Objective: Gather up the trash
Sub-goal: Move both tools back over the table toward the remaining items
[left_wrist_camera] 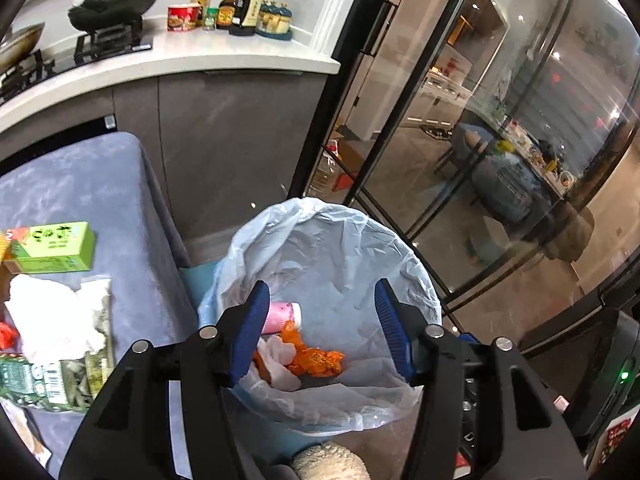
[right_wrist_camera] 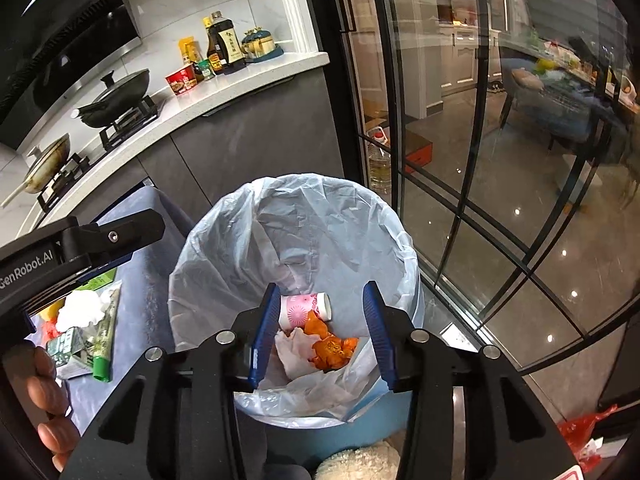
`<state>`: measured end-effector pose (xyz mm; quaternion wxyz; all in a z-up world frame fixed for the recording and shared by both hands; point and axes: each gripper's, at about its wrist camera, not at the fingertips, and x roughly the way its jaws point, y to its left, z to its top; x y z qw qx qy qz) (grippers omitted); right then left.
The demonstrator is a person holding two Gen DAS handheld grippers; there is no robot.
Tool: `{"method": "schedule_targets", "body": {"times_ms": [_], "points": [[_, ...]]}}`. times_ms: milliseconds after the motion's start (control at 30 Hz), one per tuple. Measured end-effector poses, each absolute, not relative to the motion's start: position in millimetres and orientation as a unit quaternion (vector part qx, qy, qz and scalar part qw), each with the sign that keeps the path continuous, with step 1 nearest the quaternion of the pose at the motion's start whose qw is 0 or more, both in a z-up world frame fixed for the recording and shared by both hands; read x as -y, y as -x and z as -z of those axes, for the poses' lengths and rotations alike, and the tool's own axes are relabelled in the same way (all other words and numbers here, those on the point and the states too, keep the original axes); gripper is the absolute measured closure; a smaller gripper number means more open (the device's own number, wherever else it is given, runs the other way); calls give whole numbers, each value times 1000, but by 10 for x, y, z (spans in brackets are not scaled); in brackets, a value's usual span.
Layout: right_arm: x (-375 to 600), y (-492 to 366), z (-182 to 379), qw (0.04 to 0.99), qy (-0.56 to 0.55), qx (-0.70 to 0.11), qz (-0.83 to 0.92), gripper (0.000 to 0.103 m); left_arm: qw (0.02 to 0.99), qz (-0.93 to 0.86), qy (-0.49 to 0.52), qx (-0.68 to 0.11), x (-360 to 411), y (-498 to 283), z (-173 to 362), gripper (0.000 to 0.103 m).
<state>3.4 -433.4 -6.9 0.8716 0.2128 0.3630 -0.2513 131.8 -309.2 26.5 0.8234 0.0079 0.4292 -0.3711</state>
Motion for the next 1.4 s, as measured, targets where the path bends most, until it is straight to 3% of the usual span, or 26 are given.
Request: {"method": "schedule_targets", "body": {"times_ms": [767, 1400], "points": [[3065, -102, -275, 904, -157, -368, 154, 55, 890, 216, -46, -399, 1678, -1006, -475, 51], [2106, -324, -79, 903, -106, -406, 89, 55, 886, 65, 13, -458, -6, -1020, 124, 42]]}}
